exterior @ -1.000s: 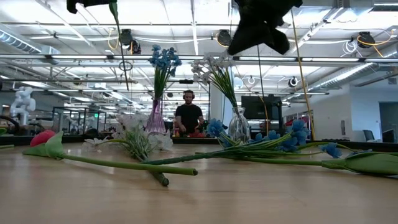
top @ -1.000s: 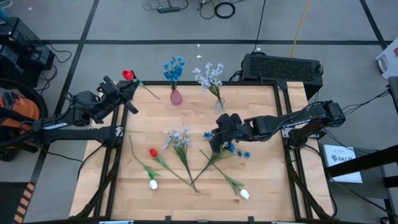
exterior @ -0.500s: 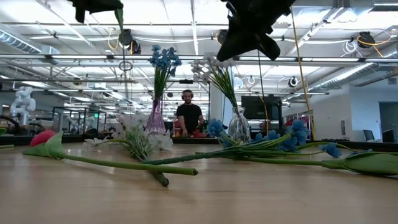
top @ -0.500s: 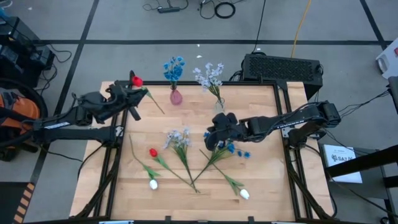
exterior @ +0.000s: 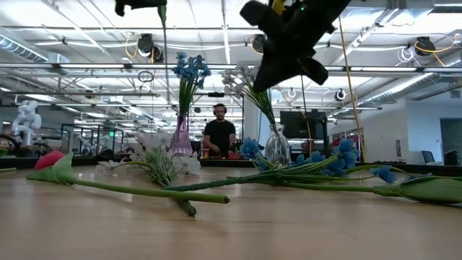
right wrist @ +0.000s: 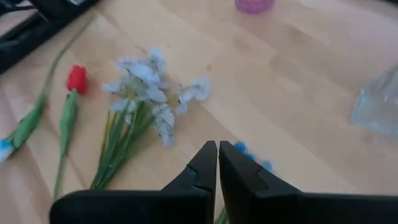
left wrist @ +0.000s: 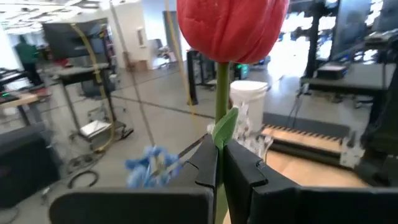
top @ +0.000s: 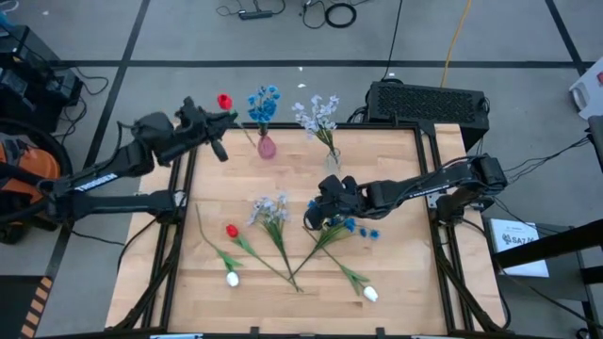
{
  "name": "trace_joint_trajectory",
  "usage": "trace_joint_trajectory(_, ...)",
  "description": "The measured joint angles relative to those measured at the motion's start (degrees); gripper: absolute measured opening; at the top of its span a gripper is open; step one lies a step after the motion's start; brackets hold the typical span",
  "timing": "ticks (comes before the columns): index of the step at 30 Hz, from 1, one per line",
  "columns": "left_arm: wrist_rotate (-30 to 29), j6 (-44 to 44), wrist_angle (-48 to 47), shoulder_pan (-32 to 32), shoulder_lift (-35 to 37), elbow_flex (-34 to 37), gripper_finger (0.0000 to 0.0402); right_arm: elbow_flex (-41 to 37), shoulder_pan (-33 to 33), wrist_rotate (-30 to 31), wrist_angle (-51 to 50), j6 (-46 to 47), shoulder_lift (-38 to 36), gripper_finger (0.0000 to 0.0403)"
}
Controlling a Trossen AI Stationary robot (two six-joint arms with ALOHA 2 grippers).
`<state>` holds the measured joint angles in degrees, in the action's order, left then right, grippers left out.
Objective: Sort flowers into vase by color
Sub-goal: Put the right red tulip into the pink vase
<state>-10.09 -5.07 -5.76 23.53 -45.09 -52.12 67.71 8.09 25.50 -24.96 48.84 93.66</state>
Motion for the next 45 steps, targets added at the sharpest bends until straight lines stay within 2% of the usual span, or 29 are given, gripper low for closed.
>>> trace_joint_trajectory(7,20.2,3.6,0.9,16.4,-4.0,-0.6,0.0006,-3.5,3.6,-3.4,-3.1,8.8,1.3,0.0002)
trace_joint_trajectory(10,24.7,4.8,1.6,20.2,-5.1,-0.6,0.0006,-9.0,4.6,-3.5,-3.0,11.8,-2.9,0.0001)
trace_joint_trajectory(12,25.1,4.8,1.5,21.8,-5.7,-0.6,0.0006,-13.9,3.8,-3.9,-1.1,12.0,-7.4,0.0001)
trace_joint_trajectory(15,25.0,4.8,3.1,22.8,-6.8,-0.6,0.0006,-22.6,-0.3,-8.9,5.0,7.8,-15.4,0.0001)
trace_joint_trajectory(20,24.4,6.3,9.2,23.4,-8.9,-0.6,0.0005,-34.2,-13.2,-20.5,18.5,-2.3,-26.8,0.0)
trace_joint_trajectory(23,23.1,7.7,12.1,23.4,-9.5,-0.6,0.0005,-36.3,-20.3,-26.6,22.2,-9.1,-30.0,0.0)
trace_joint_trajectory(27,22.9,9.2,11.3,23.4,-9.6,-0.6,0.0005,-36.4,-26.9,-32.1,22.5,-16.5,-30.6,0.0)
trace_joint_trajectory(31,21.6,9.3,11.3,23.4,-9.6,0.0,0.0004,-36.4,-30.4,-35.7,23.6,-18.5,-30.7,0.0)
trace_joint_trajectory(35,20.4,9.2,10.9,23.4,-9.6,1.1,0.0004,-36.4,-31.6,-37.8,23.6,-18.7,-30.7,0.0)
trace_joint_trajectory(45,20.3,7.3,10.6,23.3,-9.6,1.4,0.0004,-36.4,-31.8,-37.8,23.5,-18.6,-30.7,0.0)
